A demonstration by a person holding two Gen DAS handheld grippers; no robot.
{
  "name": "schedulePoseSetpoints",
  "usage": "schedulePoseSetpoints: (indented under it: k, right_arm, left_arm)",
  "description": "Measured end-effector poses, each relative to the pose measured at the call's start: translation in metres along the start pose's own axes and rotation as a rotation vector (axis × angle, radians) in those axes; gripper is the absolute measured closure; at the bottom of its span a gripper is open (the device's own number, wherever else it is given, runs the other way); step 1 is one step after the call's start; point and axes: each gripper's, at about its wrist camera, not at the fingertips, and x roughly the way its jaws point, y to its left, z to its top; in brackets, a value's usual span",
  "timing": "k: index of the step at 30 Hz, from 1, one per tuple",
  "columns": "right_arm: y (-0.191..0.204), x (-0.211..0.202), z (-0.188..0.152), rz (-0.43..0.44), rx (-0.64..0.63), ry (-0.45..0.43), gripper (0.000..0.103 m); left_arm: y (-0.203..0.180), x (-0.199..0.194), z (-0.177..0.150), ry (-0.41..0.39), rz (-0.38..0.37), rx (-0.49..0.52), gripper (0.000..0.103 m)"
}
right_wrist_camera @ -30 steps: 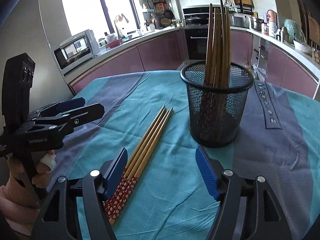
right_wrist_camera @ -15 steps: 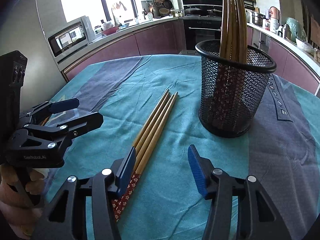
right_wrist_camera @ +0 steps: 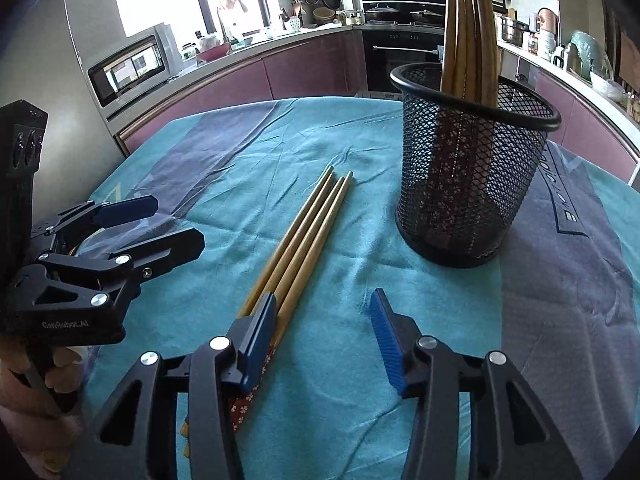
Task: Organize utensils
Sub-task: 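Move the open right tool over the remaining chopsticks on the cloth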
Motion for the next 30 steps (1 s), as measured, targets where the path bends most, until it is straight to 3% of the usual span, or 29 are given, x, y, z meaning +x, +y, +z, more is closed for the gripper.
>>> schedulePoseSetpoints:
  k: [26,30]
  right_arm:
    - [-0.021,-0.008,-0.003,0.022,0.052,0.004,0.064]
    - [-0.022,-0.008,-0.003,0.022,0.053,0.004,0.064]
  left_arm:
    - [-0.030,0.041,0.006,0.124,-0.069,0.071,0.020]
    - [-0.029,0.042,0.006,0.126,-0.059,0.068,0.029]
